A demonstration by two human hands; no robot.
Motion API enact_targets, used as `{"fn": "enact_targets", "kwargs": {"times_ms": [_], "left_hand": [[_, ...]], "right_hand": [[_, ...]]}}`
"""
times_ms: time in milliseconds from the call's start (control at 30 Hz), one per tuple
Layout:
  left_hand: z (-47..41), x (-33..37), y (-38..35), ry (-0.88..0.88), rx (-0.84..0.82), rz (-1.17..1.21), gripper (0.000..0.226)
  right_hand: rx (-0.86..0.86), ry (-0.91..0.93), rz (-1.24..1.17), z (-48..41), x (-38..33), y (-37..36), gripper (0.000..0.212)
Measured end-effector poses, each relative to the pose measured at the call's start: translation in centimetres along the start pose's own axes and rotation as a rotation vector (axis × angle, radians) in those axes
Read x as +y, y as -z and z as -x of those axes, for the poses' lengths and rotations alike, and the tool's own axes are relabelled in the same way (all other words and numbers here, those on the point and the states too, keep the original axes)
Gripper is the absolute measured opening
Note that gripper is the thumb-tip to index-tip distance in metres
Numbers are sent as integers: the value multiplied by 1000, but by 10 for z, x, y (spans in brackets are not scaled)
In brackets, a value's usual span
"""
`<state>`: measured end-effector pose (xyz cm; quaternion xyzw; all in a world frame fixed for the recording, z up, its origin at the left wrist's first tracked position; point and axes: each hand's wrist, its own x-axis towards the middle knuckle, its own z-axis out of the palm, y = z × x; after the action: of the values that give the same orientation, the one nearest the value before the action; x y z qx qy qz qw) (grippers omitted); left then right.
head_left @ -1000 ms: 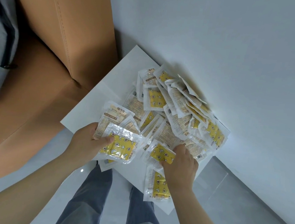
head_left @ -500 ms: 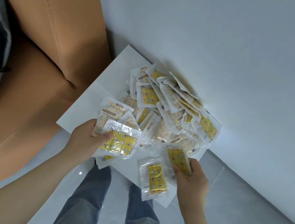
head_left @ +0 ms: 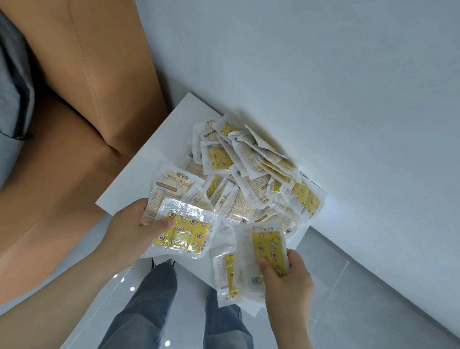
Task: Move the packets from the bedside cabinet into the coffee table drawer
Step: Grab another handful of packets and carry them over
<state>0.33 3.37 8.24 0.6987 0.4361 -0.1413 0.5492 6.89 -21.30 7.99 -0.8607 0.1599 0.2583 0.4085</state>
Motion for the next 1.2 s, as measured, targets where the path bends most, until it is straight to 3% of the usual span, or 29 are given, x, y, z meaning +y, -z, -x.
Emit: {"fn": "enact_targets", "kwargs": {"times_ms": [233, 500, 900, 1200], "left_hand": [[57, 59, 2, -101, 69, 91, 23], [134, 156, 6, -336, 103, 241, 25], [194, 270, 75, -737, -167, 213, 20], [254, 302, 18, -884, -427, 109, 21]], "right_hand": [[58, 145, -78, 17, -61, 56, 12], [230, 362, -136, 62, -153, 151, 10], [593, 472, -371, 179, -222, 198, 14], [907, 368, -429, 260, -173, 253, 13]]}}
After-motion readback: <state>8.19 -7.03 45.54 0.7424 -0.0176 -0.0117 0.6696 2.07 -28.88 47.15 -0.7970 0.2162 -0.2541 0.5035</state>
